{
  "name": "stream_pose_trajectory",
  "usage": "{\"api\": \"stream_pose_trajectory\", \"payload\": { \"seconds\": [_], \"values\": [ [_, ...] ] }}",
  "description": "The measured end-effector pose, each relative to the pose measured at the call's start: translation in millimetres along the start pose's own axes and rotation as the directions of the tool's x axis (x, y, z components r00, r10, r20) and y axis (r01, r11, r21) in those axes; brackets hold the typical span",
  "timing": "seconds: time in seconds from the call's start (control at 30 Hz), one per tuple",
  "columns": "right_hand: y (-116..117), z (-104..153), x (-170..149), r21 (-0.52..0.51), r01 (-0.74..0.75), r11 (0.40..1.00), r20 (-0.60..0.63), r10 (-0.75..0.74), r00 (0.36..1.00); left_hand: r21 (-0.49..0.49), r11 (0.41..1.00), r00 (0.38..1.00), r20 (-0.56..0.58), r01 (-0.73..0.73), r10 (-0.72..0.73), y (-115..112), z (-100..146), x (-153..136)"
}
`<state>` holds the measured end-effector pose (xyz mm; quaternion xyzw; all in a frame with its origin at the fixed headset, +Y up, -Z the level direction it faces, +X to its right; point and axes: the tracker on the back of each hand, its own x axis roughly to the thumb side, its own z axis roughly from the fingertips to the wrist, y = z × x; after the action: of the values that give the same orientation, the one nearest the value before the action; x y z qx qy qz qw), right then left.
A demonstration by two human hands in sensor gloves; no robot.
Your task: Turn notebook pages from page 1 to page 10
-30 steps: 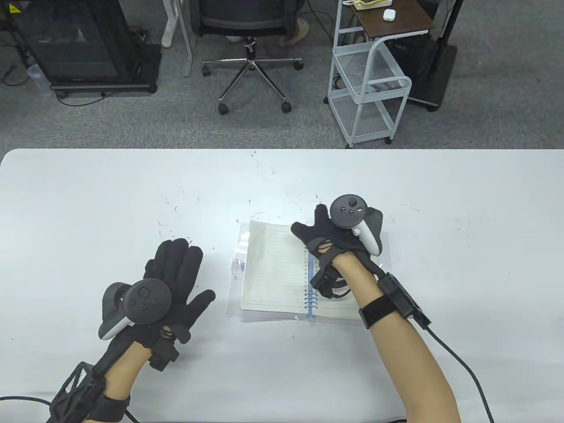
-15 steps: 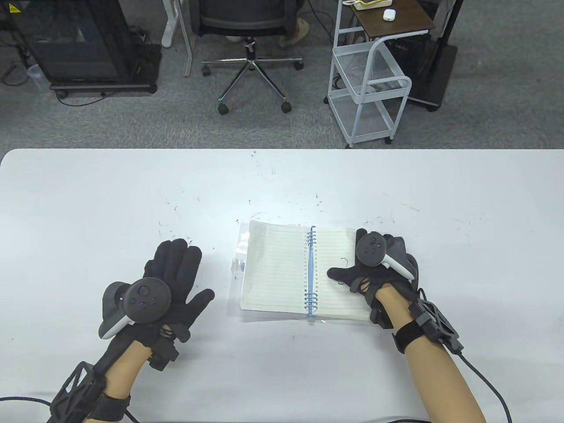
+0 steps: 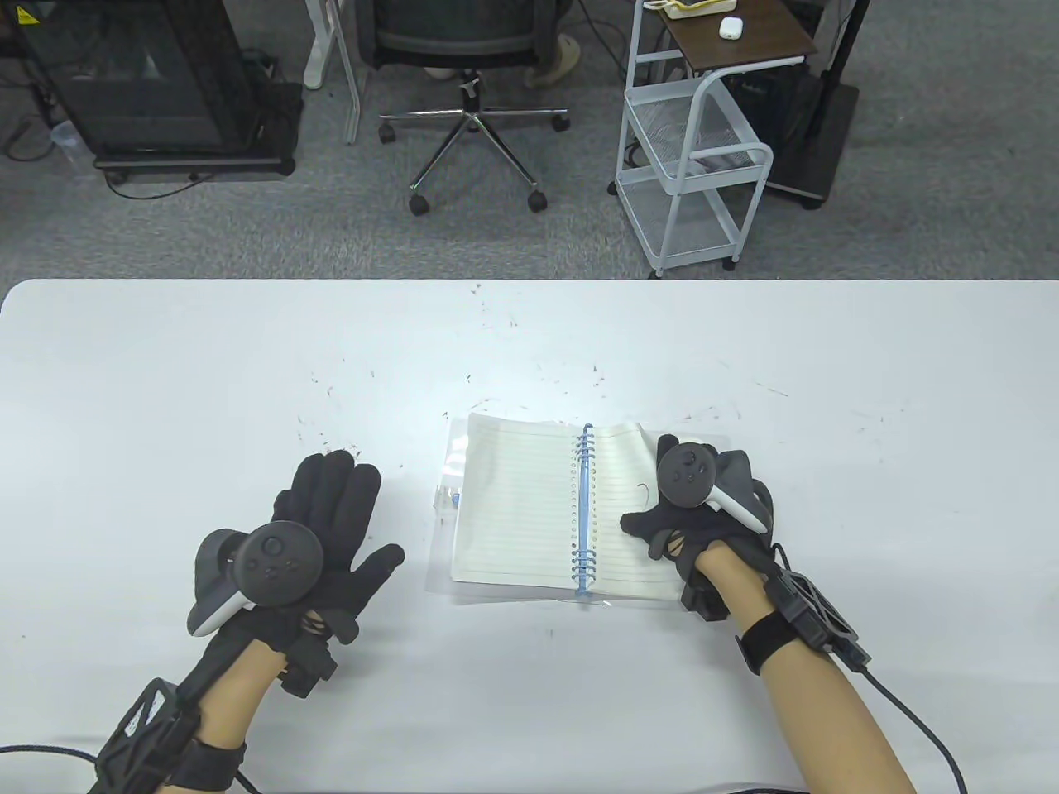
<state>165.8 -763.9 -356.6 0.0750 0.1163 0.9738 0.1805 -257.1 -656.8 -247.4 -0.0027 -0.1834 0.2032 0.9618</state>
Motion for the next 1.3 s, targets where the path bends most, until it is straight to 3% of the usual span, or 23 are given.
{"api": "stream_pose_trajectory", "payload": {
  "seconds": [0.17, 0.33, 0.57, 0.73, 0.93, 1.3],
  "values": [
    [-19.4, 3.9, 12.4, -0.023, 0.213, 0.977, 0.013, -0.213, 0.977, 0.007, 1.000, 1.000, 0.003, -0.002, 0.002, 1.1, 0.3, 0.7],
    [-33.3, 12.0, 10.4, -0.042, 0.355, 0.934, -0.086, -0.358, 0.930, 0.000, 1.000, 1.000, 0.000, -0.004, 0.004, 0.3, 0.3, 0.0],
    [-51.4, 32.7, -11.6, -0.169, 0.540, 0.824, -0.199, -0.565, 0.800, 0.001, 1.000, 1.000, 0.006, -0.007, 0.007, 0.4, 0.0, -0.5],
    [-49.7, 46.7, -19.9, -0.177, 0.623, 0.762, -0.204, -0.648, 0.734, 0.007, 1.000, 1.000, 0.007, -0.009, 0.009, 0.5, 0.2, -1.3],
    [-64.4, 56.6, -13.3, -0.224, 0.524, 0.822, -0.157, -0.561, 0.813, 0.012, 1.000, 1.000, 0.007, -0.012, 0.012, 0.8, 0.7, -2.2],
    [-77.5, 36.3, 35.1, -0.216, 0.526, 0.822, -0.048, -0.547, 0.836, 0.018, 1.000, 1.000, 0.017, -0.012, 0.011, 1.2, 1.6, -2.7]
  ]
}}
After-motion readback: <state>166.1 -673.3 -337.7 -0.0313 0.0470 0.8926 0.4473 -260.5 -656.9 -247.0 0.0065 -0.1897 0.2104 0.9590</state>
